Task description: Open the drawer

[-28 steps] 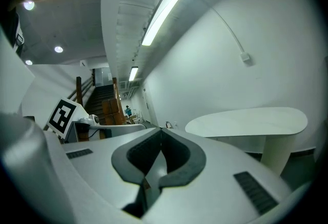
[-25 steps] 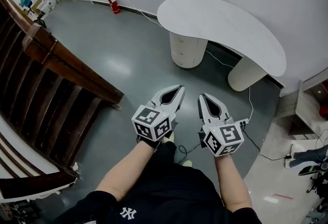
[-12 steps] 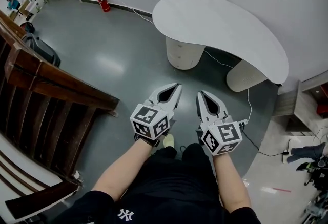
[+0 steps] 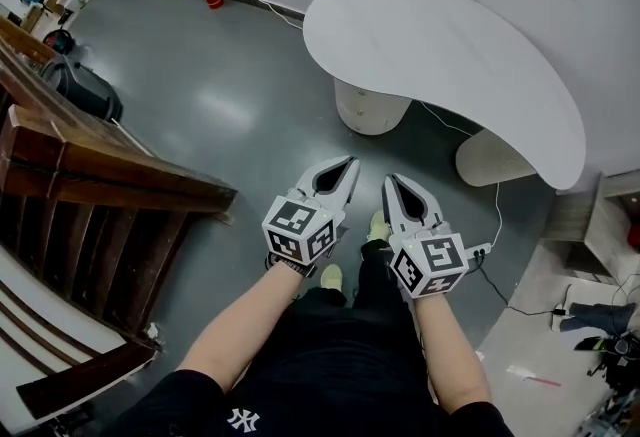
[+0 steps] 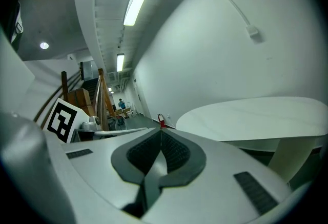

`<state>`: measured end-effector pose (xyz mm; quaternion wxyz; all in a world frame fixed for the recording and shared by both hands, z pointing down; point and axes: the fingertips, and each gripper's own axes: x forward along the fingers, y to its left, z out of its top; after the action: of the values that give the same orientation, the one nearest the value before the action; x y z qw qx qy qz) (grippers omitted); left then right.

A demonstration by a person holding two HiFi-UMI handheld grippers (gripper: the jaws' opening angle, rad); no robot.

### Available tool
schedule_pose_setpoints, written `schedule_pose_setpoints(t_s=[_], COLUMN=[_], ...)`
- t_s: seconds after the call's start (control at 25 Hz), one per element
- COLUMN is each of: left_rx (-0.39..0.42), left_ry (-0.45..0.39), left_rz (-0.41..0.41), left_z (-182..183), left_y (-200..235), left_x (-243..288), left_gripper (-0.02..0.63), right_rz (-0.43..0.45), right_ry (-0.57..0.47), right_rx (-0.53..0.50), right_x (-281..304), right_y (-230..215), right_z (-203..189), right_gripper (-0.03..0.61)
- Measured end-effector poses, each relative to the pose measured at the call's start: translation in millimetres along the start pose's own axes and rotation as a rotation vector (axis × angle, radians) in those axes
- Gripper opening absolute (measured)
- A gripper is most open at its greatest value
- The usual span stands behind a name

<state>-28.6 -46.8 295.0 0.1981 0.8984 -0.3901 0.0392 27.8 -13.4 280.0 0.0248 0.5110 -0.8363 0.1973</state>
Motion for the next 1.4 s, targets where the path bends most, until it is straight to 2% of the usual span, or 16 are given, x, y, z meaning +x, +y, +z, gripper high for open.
schedule_pose_setpoints(t_s=[0.32,0.48,0.64,0.88,1.16,1.4], left_rx=[-0.015,-0.024,-0.026,-0.028,0.005,0.035], left_ry=[0.037,0.037,0.044,0.038,-0.003,-0.063], left_rz=[0.064,0.105,0.127,0.096,0.097,0.116], left_z=[-26,-36,-53,-106,-176,-204], left_y=[45,72,112,178,248,290], left_x=[98,128,147,185,233,268], left_gripper=[0.009,0.009,0.009,0.009,0.009,0.012], right_rz=[0.052,0.082,0.074,0.005,-0.088,-0.118], right_ry=[0.080,0.119,0.138,0.131,0.108,0.078], right_rx=[-0.023,-0.042,-0.048,-0.034,0.015,0.025], right_x=[72,103,140,206,264,294], right_y=[-86,-110,-123,-140,-169,-195], right_z=[-10,-26,-50,-100,-189,-242], right_gripper=[0.015,0.015,0.015,0.015,0.015,0.015])
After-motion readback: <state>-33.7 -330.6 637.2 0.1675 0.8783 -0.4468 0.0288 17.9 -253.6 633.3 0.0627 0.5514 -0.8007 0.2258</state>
